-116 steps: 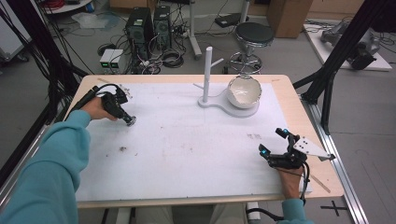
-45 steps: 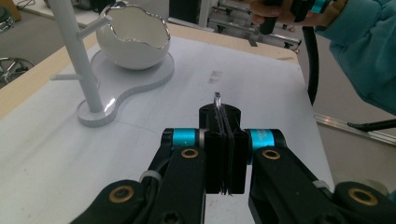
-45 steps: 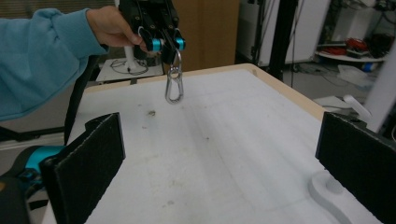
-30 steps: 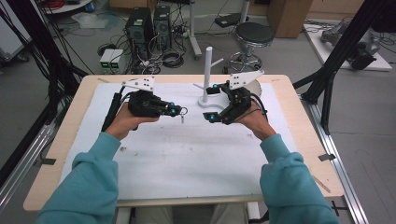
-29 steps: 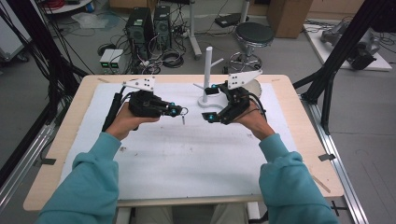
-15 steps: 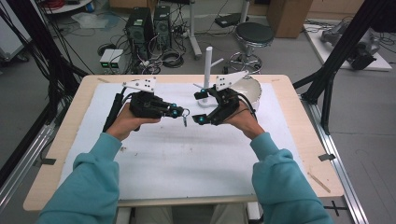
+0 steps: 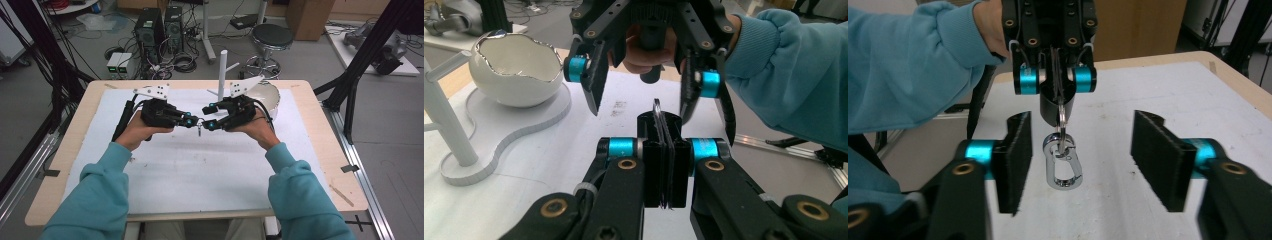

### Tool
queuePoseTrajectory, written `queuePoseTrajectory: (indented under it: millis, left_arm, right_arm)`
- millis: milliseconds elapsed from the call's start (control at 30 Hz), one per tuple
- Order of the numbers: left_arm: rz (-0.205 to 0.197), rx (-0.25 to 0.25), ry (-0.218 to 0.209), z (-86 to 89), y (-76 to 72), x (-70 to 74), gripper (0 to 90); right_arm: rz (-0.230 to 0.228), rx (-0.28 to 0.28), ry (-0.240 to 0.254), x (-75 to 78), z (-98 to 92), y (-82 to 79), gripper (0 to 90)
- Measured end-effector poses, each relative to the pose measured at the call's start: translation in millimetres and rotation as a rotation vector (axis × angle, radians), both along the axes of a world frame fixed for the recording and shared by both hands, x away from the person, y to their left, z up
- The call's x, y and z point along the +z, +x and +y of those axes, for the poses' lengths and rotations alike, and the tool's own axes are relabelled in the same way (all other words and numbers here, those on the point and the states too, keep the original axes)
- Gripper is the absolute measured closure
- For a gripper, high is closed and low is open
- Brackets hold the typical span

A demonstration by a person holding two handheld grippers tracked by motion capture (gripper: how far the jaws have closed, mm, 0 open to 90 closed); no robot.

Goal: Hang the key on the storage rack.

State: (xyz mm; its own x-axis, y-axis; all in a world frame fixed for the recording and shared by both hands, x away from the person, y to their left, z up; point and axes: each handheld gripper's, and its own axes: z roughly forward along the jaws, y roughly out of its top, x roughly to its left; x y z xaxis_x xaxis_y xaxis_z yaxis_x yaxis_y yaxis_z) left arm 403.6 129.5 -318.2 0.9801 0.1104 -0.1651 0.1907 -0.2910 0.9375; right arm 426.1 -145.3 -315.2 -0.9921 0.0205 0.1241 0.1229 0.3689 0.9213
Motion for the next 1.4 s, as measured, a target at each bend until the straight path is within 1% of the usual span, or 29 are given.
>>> queuePoseTrajectory:
  millis: [33,133,167,200,333,367,400,433,467,533,567,667,700,767,800,867,1000,1033,1067,1133,1167,1200,1233,1400]
  left_arm:
    - [0.000,-0.002,-0.002,0.0,0.2,-0.2,88.4]
    - [-0.001,-0.002,-0.004,0.4,0.7,-0.2,88.3]
    - [-0.002,-0.004,-0.002,0.5,0.8,-0.2,88.3]
    - [-0.001,-0.007,-0.003,0.4,0.8,-0.3,88.3]
    - [-0.001,-0.006,-0.005,0.4,0.2,0.0,88.3]
    - [-0.005,-0.009,-0.005,0.9,0.4,0.2,88.3]
    - [-0.003,-0.006,-0.006,1.1,0.0,0.5,88.3]
    - [0.000,-0.006,-0.009,1.2,-0.3,0.5,88.3]
    - [-0.001,-0.007,-0.010,1.3,-0.3,0.5,88.3]
    - [-0.001,-0.008,-0.009,1.5,-0.3,0.6,88.3]
    - [-0.001,-0.007,-0.009,1.4,-0.3,0.6,88.3]
    - [0.002,-0.004,-0.011,1.0,-0.4,0.4,88.3]
    - [0.002,-0.008,-0.012,0.9,0.0,0.3,88.3]
    - [0.001,-0.010,-0.010,0.8,0.6,-0.1,88.3]
    - [0.007,-0.011,-0.012,0.5,0.7,-0.4,88.3]
    - [0.010,-0.010,-0.015,0.2,1.1,-0.9,88.3]
    - [0.014,-0.012,-0.013,-0.4,1.3,-1.5,88.3]
    - [0.009,-0.015,-0.010,-0.3,1.7,-1.5,88.3]
    - [0.006,-0.015,-0.008,-0.5,1.8,-1.7,88.3]
    - [0.001,-0.015,-0.005,-0.8,1.5,-1.8,88.3]
    - [-0.003,-0.015,-0.005,-0.9,1.5,-1.9,88.3]
    - [0.001,-0.019,-0.009,-1.1,1.5,-2.2,88.3]
    - [0.000,-0.018,-0.005,-1.2,1.5,-2.3,88.3]
    - [0.001,-0.024,-0.010,-1.4,2.6,-3.5,88.3]
  right_arm:
    - [0.000,0.002,0.008,0.1,0.0,0.4,48.4]
    - [0.000,0.012,0.007,0.1,-0.4,0.8,53.1]
    - [0.013,0.018,0.000,0.0,-0.5,0.0,54.5]
    - [0.003,0.020,0.001,-0.4,-0.1,0.7,55.9]
    - [0.004,0.042,-0.006,-0.4,1.3,0.0,64.1]
    - [-0.002,0.043,-0.006,-0.3,1.5,0.3,65.4]
    - [0.012,0.030,-0.013,-0.1,1.7,-0.7,67.8]
    - [0.008,0.033,-0.014,0.0,1.8,-0.9,69.7]
    - [0.015,0.035,-0.021,0.3,1.4,-1.7,70.8]
    - [0.007,0.039,-0.016,0.7,1.5,-1.7,73.0]
    - [-0.009,0.039,-0.011,1.3,1.6,-2.4,75.9]
    - [-0.014,0.051,-0.007,1.9,1.6,-2.4,78.4]
    - [-0.005,0.047,-0.015,2.3,1.3,-3.6,79.8]
    - [-0.021,0.049,-0.011,2.6,1.2,-3.0,83.8]
    - [-0.014,0.053,-0.015,3.2,1.0,-4.4,85.8]
    - [-0.022,0.051,-0.014,3.2,1.7,-4.7,85.8]
    - [-0.011,0.050,-0.015,2.2,1.5,-4.4,85.8]
    - [-0.020,0.050,-0.017,2.0,1.7,-3.7,85.9]
    - [-0.003,0.049,-0.026,2.1,1.6,-5.0,86.0]
    - [-0.002,0.052,-0.023,1.3,2.6,-4.2,86.6]
    - [0.017,0.044,-0.029,1.4,2.5,-4.3,87.5]
    - [0.043,0.040,-0.034,1.4,2.5,-3.6,87.9]
    - [0.049,0.047,-0.029,0.7,2.5,-3.3,88.4]
    - [0.051,0.034,-0.043,1.7,2.7,-4.0,89.2]
